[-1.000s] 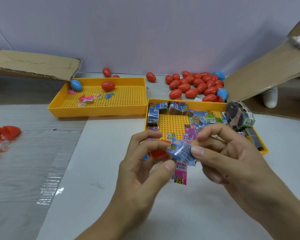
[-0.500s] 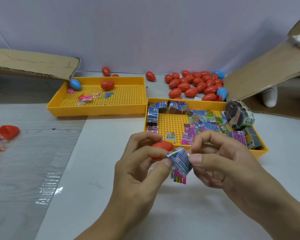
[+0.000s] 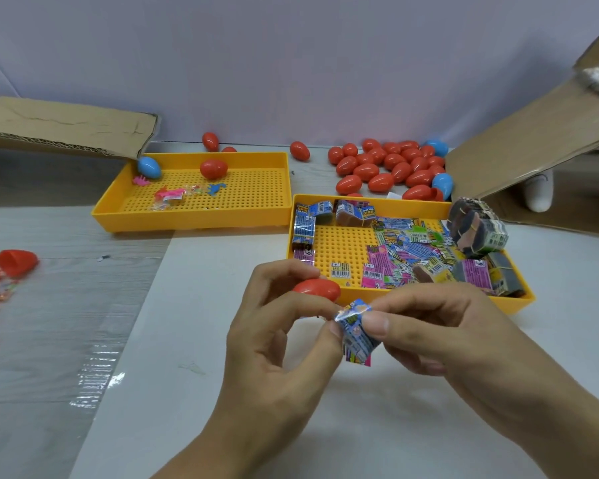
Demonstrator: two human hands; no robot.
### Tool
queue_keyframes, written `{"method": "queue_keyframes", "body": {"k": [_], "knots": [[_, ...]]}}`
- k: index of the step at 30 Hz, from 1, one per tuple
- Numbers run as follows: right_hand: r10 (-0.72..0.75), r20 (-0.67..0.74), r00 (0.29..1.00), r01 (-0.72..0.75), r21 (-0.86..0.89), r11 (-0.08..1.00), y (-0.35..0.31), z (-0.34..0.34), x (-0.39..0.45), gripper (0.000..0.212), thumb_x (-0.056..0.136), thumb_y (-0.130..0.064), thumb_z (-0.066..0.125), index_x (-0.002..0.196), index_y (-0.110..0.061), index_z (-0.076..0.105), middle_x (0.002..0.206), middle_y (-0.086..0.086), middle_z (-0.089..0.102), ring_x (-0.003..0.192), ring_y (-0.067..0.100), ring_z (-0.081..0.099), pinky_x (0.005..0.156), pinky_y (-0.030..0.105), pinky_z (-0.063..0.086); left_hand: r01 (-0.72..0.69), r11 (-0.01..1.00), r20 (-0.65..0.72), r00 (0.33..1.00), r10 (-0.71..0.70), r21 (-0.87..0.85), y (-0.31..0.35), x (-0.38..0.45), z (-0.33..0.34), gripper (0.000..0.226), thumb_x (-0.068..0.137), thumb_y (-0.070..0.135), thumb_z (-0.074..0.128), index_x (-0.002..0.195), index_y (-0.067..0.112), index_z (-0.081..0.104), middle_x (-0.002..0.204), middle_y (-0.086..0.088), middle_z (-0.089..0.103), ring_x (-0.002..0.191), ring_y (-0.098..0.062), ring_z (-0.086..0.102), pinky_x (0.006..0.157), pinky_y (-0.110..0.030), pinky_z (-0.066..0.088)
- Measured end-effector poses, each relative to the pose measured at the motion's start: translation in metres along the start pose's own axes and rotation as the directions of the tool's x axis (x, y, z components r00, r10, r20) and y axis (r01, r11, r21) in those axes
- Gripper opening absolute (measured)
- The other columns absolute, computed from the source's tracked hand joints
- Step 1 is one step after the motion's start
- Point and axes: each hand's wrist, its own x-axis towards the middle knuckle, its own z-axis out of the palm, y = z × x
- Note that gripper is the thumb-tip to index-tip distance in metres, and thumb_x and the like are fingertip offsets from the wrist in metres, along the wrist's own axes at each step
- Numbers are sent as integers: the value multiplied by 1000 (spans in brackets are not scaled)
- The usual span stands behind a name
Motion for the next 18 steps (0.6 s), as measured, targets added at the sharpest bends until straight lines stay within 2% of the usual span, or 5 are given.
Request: {"method": "queue_keyframes", "body": {"k": [3, 7, 10, 12, 18], "knots": [[-145, -132, 981, 132, -103, 986, 0, -1, 1, 17, 60, -28, 90, 72, -21, 80, 50, -3, 61, 44, 6, 50, 43, 11, 37, 36, 993, 3, 999, -36, -112, 0, 0, 0, 17, 83, 18, 62, 93, 13, 75, 117, -14, 55, 117, -28, 59, 87, -24, 53], [-315, -212, 925, 272, -211, 939, 0, -1, 1, 17, 64, -35, 81, 78, -26, 80, 59, -7, 66, 50, 3, 55, 48, 8, 41, 18, 991, -2, 1000, -18, -129, -2, 0, 3, 23, 89, 5, 67, 109, 14, 74, 116, -10, 62, 117, -30, 62, 88, -31, 57], [-324, -209, 923, 277, -224, 934, 3, 1, 2, 15, 64, -39, 76, 74, -29, 79, 69, -7, 69, 53, 5, 55, 49, 8, 40, 53, 985, -38, 998, -60, -165, -2, -1, 6, 38, 86, 10, 73, 121, 24, 68, 115, -4, 69, 111, -24, 67, 86, -28, 57], [-315, -200, 928, 272, -213, 938, 4, 3, 2, 9, 63, -36, 77, 70, -30, 79, 78, -4, 72, 54, 5, 56, 49, 8, 40, 62, 984, -55, 996, -72, -167, -2, -1, 5, 38, 83, 17, 74, 120, 21, 67, 113, -2, 70, 108, -22, 69, 84, -25, 57], [-312, -205, 928, 284, -154, 946, 6, 5, 2, 13, 60, -36, 77, 69, -28, 80, 84, -4, 73, 57, 4, 59, 48, 7, 41, 44, 989, 0, 999, -44, -139, -7, -1, 3, 45, 84, 17, 72, 128, 21, 65, 119, -3, 61, 116, -32, 63, 88, -28, 58]]}}
